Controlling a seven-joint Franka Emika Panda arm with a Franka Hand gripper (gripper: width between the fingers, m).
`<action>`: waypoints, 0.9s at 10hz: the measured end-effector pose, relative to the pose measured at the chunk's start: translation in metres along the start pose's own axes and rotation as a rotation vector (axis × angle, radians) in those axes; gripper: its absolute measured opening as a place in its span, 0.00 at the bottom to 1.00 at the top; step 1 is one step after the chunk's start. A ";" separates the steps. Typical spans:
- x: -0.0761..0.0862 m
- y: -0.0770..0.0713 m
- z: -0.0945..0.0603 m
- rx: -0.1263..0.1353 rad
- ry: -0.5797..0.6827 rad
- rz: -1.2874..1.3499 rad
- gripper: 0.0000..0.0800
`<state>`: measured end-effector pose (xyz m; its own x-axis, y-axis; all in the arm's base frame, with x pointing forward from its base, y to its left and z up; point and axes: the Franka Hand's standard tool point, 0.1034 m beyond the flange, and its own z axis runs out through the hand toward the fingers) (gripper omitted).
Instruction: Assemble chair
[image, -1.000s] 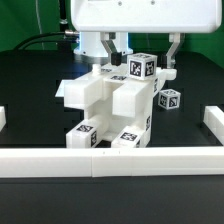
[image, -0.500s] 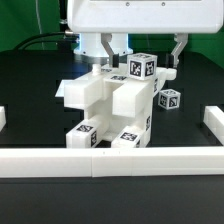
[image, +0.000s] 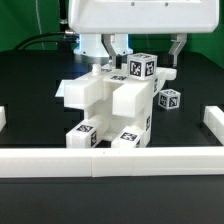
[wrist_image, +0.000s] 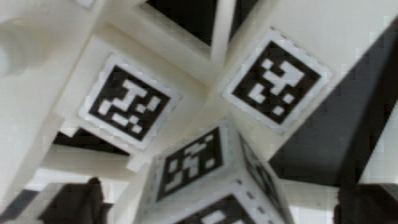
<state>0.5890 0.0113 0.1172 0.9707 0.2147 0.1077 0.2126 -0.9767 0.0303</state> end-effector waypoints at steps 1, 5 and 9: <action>0.000 0.001 0.000 -0.004 -0.002 -0.055 0.81; -0.001 0.004 0.000 -0.005 -0.004 -0.134 0.35; -0.002 0.004 0.001 -0.005 -0.005 -0.097 0.35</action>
Offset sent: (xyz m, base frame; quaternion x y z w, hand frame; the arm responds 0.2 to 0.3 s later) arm -0.0017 0.0001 -0.0008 0.0001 0.0021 0.0066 1.0000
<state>0.5878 0.0072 0.1162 0.9460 0.3085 0.0992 0.3054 -0.9511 0.0451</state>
